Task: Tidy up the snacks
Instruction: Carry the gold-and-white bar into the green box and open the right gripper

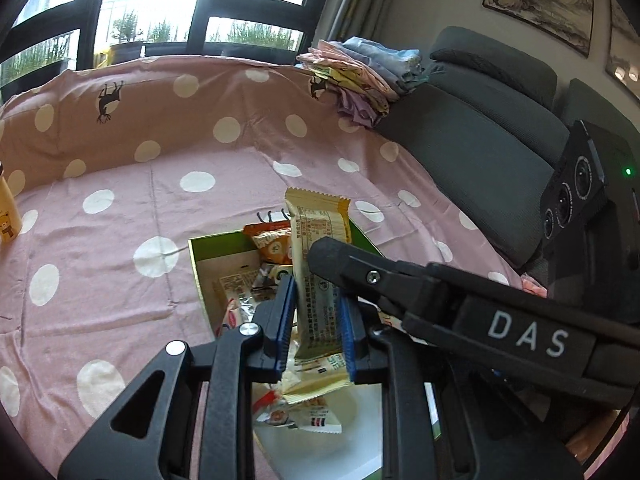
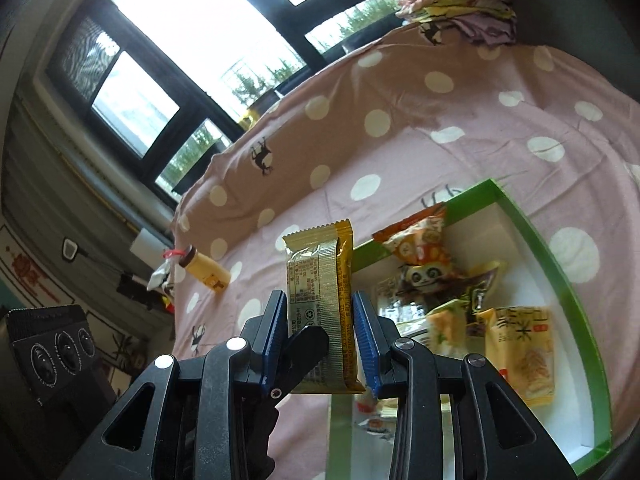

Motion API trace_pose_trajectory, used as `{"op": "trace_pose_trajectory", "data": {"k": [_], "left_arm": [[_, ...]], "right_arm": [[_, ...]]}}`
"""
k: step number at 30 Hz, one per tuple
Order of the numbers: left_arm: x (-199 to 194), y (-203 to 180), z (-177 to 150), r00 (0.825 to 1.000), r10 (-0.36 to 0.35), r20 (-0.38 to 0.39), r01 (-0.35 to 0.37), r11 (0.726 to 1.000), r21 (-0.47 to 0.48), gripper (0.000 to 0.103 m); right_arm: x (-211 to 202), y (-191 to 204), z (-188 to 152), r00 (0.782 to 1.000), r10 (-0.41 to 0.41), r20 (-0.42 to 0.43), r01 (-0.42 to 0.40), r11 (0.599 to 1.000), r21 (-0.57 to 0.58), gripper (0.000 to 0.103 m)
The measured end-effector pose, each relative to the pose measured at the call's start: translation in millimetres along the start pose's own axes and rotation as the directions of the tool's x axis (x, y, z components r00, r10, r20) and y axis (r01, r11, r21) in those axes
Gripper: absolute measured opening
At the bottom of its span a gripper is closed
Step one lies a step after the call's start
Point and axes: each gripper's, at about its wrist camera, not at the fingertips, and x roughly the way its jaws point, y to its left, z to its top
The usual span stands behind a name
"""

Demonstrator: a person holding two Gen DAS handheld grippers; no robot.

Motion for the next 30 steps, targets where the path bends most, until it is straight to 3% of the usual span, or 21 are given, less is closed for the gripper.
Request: {"op": "trace_pose_trajectory", "data": {"k": [4, 11, 18, 23, 26, 28, 30], "left_arm": [[23, -8, -1, 0.999, -0.017, -0.046, 0.017, 1.000, 0.000, 0.020], [57, -8, -11, 0.987, -0.071, -0.146, 0.064, 0.997, -0.052, 0.020], [79, -3, -18, 0.971, -0.094, -0.220, 0.069, 0.991, -0.119, 0.021], [86, 3, -21, 0.964, -0.094, -0.248, 0.055, 0.986, -0.159, 0.023], [83, 3, -18, 0.964, -0.089, -0.249, 0.050, 0.986, -0.158, 0.032], [77, 3, -18, 0.967, -0.080, -0.242, 0.045, 0.988, -0.147, 0.046], [71, 3, -17, 0.969, -0.090, -0.230, 0.057, 0.987, -0.147, 0.050]], "right_arm": [[-8, -21, 3, 1.000, -0.028, 0.012, 0.028, 0.999, 0.037, 0.037], [2, -50, 5, 0.991, -0.124, -0.057, 0.130, 0.987, 0.099, 0.037], [15, -68, 3, 0.969, -0.209, -0.132, 0.225, 0.967, 0.120, 0.037], [22, -75, 1, 0.960, -0.225, -0.166, 0.249, 0.958, 0.140, 0.037], [24, -75, 1, 0.955, -0.236, -0.178, 0.262, 0.954, 0.144, 0.037], [20, -71, 1, 0.949, -0.269, -0.163, 0.292, 0.947, 0.135, 0.037], [14, -68, 2, 0.945, -0.297, -0.137, 0.314, 0.941, 0.127, 0.038]]}}
